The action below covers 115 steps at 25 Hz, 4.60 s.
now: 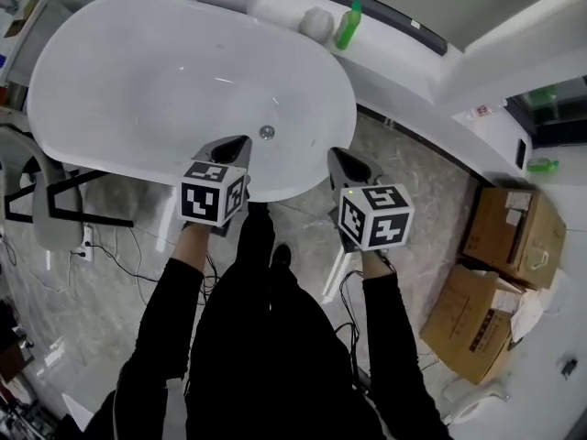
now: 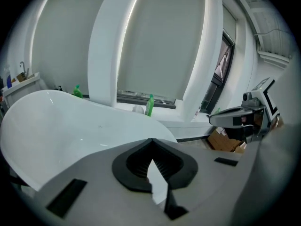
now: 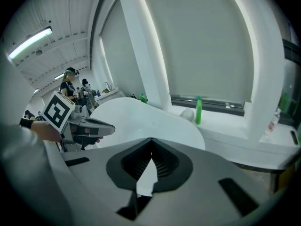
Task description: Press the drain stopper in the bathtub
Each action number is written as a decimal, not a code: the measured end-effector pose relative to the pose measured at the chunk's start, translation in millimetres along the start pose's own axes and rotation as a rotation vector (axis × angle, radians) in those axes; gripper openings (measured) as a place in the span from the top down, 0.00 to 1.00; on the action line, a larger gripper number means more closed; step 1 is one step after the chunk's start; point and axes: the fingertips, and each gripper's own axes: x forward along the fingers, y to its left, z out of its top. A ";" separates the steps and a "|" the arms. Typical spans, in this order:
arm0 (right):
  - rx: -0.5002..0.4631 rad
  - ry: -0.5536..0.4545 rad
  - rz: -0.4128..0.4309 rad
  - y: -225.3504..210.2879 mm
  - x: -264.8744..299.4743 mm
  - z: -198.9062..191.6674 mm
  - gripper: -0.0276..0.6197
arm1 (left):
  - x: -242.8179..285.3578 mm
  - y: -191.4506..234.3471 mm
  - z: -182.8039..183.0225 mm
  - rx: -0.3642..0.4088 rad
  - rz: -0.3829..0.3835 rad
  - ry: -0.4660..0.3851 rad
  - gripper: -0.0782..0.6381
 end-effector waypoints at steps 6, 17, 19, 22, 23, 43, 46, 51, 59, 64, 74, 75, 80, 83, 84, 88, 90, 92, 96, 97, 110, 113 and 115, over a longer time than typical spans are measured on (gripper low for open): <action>-0.006 0.082 0.033 -3.5 70.9 10.6 0.95 | 48.0 43.6 3.3 -0.040 -0.014 0.058 0.88; -0.031 0.231 0.068 -22.5 171.8 -5.4 0.95 | 132.6 101.2 -31.2 -0.142 -0.011 0.146 0.88; -0.052 0.258 0.084 -28.5 192.7 -10.6 0.95 | 150.8 110.9 -39.1 -0.164 0.000 0.156 0.88; -0.094 0.297 0.115 -39.8 225.9 -18.4 0.95 | 181.0 123.4 -53.8 -0.203 0.021 0.169 0.88; -0.107 0.311 0.127 -44.5 238.4 -21.5 0.95 | 192.4 127.3 -60.2 -0.218 0.028 0.174 0.88; -0.169 0.599 0.305 -106.1 448.4 -161.1 0.95 | 391.5 199.1 -221.0 -0.418 0.177 0.333 0.88; -0.183 0.631 0.327 -105.7 468.9 -184.9 0.95 | 409.3 204.0 -243.0 -0.429 0.187 0.356 0.88; -0.207 0.673 0.351 -106.7 494.5 -216.6 0.95 | 434.8 206.3 -278.6 -0.438 0.197 0.379 0.88; -0.232 0.713 0.357 -116.8 524.6 -252.2 0.95 | 470.2 215.3 -334.2 -0.499 0.236 0.415 0.88; -0.230 0.736 0.362 -121.8 532.3 -271.5 0.95 | 485.7 211.8 -364.4 -0.532 0.248 0.453 0.88; -0.226 0.743 0.362 -121.5 539.7 -289.3 0.95 | 500.3 212.5 -405.5 -0.570 0.276 0.508 0.88; -0.221 0.742 0.360 -122.2 540.3 -289.3 0.95 | 500.9 212.5 -406.1 -0.563 0.275 0.515 0.88; -0.207 0.747 0.346 -129.8 541.7 -289.8 0.95 | 506.4 210.7 -403.6 -0.502 0.283 0.553 0.88; -0.203 0.752 0.338 -132.6 539.4 -287.9 0.95 | 506.5 209.7 -403.0 -0.508 0.279 0.571 0.88; -0.203 0.749 0.336 -132.5 539.4 -285.7 0.95 | 505.5 210.7 -401.1 -0.509 0.273 0.576 0.88; -0.191 0.736 0.334 -129.3 533.7 -273.7 0.95 | 491.6 209.5 -390.6 -0.540 0.255 0.561 0.88; -0.187 0.730 0.332 -127.8 530.6 -267.4 0.95 | 483.5 208.7 -383.2 -0.540 0.254 0.546 0.88; -0.160 0.724 0.327 -125.9 528.9 -261.7 0.95 | 476.5 210.0 -372.9 -0.528 0.250 0.528 0.88; -0.093 0.707 0.318 -120.6 524.5 -251.8 0.95 | 464.0 211.9 -355.6 -0.515 0.235 0.508 0.88; -0.093 0.704 0.319 -118.8 523.3 -249.4 0.95 | 461.1 212.8 -350.8 -0.513 0.233 0.501 0.88; -0.118 0.681 0.328 -101.6 504.0 -227.2 0.95 | 420.7 217.8 -292.8 -0.468 0.211 0.443 0.88; -0.117 0.674 0.323 -99.0 498.0 -221.5 0.95 | 410.9 217.3 -283.3 -0.457 0.205 0.438 0.88; -0.115 0.668 0.321 -98.1 494.3 -216.5 0.95 | 404.6 216.4 -276.4 -0.451 0.202 0.432 0.88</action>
